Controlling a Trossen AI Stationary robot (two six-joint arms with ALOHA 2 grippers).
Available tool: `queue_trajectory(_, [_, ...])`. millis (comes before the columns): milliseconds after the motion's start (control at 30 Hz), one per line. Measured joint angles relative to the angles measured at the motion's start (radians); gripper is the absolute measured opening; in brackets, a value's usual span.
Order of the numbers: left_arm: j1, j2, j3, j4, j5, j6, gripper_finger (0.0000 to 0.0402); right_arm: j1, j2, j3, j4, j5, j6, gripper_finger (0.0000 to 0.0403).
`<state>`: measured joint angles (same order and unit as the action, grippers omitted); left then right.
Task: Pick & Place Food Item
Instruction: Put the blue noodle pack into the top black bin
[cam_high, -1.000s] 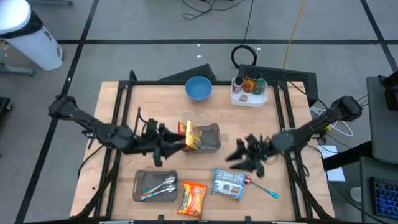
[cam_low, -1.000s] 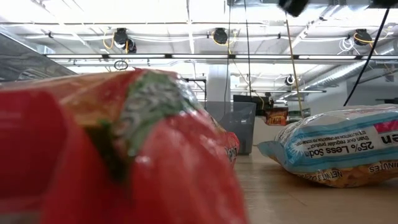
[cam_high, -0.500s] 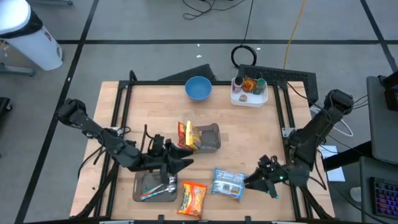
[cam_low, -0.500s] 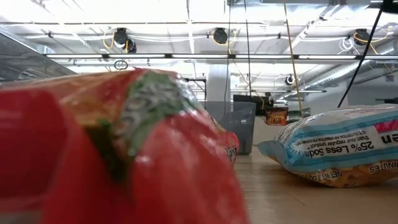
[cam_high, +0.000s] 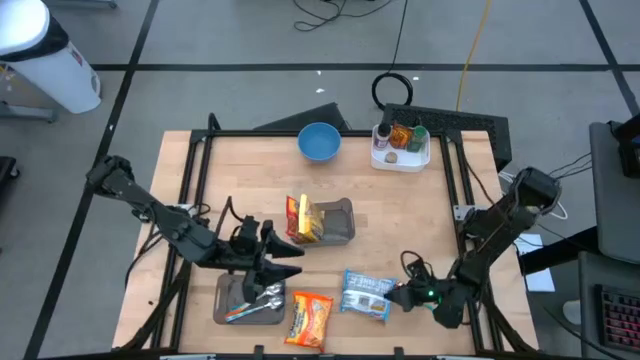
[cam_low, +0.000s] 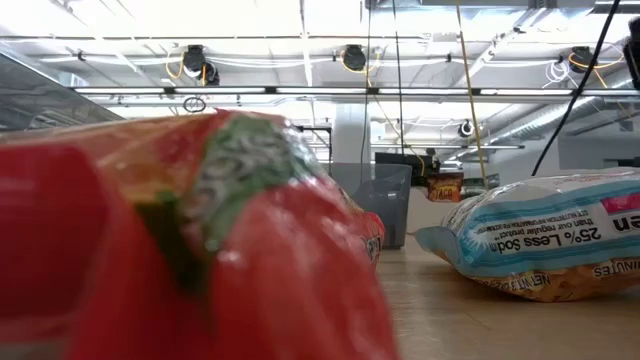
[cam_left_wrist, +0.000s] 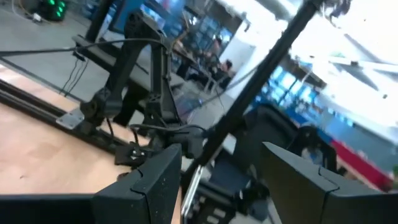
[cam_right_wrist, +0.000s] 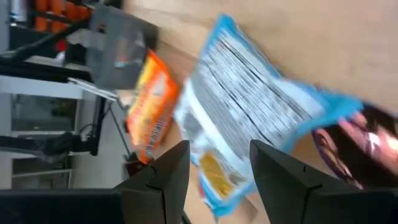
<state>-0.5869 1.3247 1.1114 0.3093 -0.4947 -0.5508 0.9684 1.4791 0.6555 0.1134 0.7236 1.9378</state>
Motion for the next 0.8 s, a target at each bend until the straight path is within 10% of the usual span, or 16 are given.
queue_trajectory(800, [-0.023, -0.097, -0.001, -0.273, 0.007, 0.018, 0.0223, -0.043, -0.004, 0.010, -0.089, -0.127, 0.063, 0.0142])
